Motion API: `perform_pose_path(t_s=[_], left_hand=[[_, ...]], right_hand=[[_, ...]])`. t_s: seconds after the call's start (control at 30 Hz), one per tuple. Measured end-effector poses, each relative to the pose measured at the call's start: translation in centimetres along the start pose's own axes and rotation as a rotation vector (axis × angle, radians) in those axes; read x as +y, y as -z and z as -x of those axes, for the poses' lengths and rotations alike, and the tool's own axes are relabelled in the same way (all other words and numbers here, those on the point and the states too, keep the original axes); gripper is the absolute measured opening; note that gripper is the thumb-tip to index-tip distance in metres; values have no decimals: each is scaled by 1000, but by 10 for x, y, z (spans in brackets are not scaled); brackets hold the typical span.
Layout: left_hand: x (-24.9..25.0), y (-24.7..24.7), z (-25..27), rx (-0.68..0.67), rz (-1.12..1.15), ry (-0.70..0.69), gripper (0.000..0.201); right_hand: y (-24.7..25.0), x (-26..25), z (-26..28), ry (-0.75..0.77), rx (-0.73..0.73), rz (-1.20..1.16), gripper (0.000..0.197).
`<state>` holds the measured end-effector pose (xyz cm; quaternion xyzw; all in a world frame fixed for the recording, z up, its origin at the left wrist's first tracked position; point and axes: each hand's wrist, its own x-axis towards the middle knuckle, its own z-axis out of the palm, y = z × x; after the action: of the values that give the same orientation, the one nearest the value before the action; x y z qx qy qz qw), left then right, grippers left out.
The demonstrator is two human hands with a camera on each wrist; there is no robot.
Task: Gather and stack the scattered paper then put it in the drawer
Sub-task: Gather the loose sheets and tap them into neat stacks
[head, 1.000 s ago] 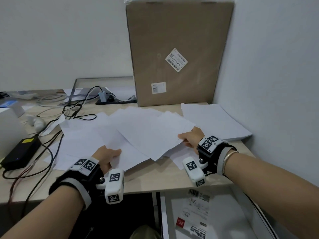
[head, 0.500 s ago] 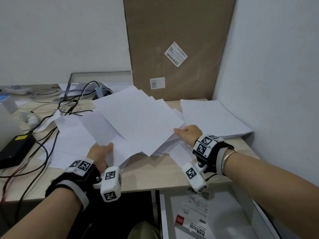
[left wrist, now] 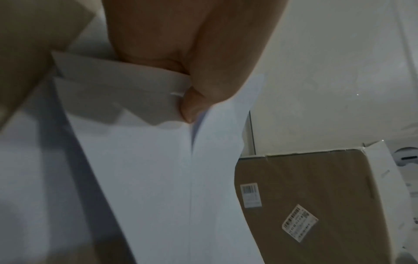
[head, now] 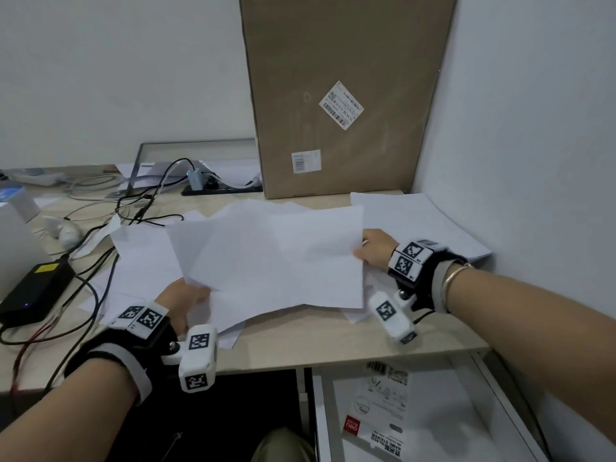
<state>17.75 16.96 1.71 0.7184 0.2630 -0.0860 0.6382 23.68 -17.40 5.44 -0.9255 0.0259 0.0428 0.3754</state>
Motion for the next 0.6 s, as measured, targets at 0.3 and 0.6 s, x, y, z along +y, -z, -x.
perform_pose_path(t_s=[0.3,0.6], left_hand=[[14,15,2,-160,-16,-3,37],[11,5,-3,42,6,-196,34]], right_hand=[[14,-5,-8,118,-95,218,25],[-7,6,-2,-70,-23,-193,78]])
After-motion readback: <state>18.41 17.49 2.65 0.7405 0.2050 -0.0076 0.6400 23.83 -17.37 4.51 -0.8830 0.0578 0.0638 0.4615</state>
